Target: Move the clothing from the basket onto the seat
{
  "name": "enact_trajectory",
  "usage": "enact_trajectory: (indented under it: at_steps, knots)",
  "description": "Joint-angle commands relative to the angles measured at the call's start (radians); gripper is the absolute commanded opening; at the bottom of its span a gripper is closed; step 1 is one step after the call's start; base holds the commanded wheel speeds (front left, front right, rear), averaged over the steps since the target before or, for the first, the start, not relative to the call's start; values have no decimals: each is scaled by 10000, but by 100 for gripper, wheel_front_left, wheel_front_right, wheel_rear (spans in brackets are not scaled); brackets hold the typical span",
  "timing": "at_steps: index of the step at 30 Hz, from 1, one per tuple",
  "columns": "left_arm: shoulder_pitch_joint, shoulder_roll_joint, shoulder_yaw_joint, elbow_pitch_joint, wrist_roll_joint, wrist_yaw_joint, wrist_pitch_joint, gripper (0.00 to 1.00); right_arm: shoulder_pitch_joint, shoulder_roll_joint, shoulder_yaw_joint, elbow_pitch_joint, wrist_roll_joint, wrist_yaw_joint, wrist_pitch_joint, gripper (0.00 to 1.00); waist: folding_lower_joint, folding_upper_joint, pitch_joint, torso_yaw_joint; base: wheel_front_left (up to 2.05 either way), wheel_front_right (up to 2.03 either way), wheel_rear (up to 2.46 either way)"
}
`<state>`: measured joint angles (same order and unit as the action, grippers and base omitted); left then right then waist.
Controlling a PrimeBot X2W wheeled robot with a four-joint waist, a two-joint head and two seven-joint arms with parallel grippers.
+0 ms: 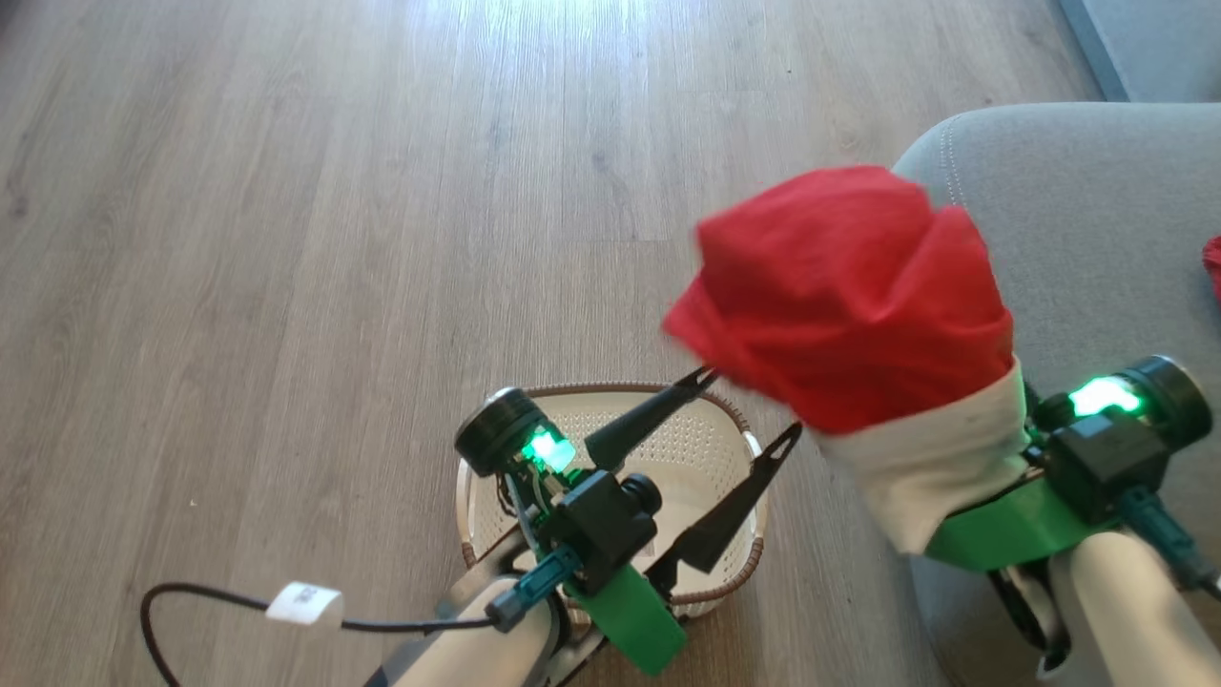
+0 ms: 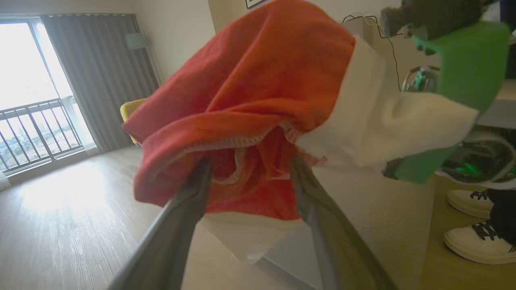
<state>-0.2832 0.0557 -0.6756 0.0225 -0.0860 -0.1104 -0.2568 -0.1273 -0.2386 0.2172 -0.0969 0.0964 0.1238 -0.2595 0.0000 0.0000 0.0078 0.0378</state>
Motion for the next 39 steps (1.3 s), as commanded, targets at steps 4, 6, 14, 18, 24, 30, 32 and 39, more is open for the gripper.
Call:
enact_trajectory:
  at_steps: [4,6,14,18,24,30,32,39]
  knots:
    - [-185,-22,384,191,87,-19,-49,100,24,71,-363,-342,56,69,-23,0,0,0,56,24,0,0,0]
    - [-118,-20,391,388,122,-34,-49,100,110,135,-561,-325,128,69,-23,0,0,0,71,19,0,0,0]
    - [39,-22,490,703,203,-81,-49,100,500,437,-1595,-225,303,69,-23,0,0,0,119,-19,0,0,0]
    - [83,-25,480,790,266,-95,-49,100,690,575,-2087,-197,327,69,-23,0,0,0,155,-55,0,0,0]
    - [187,-32,482,1000,185,-120,-49,100,1084,657,-2658,-10,222,69,-23,0,0,0,142,-105,0,0,0]
    - [391,-39,455,1433,105,-142,-49,100,1347,896,-3295,232,189,69,-23,0,0,0,112,-168,0,0,0]
    - [446,-41,476,1570,56,-148,-49,100,1368,951,-3395,274,217,69,-23,0,0,0,109,-182,0,0,0]
    - [575,-47,505,1899,-178,-173,-49,100,1372,1000,-3421,451,224,69,-23,0,0,0,101,-195,0,0,0]
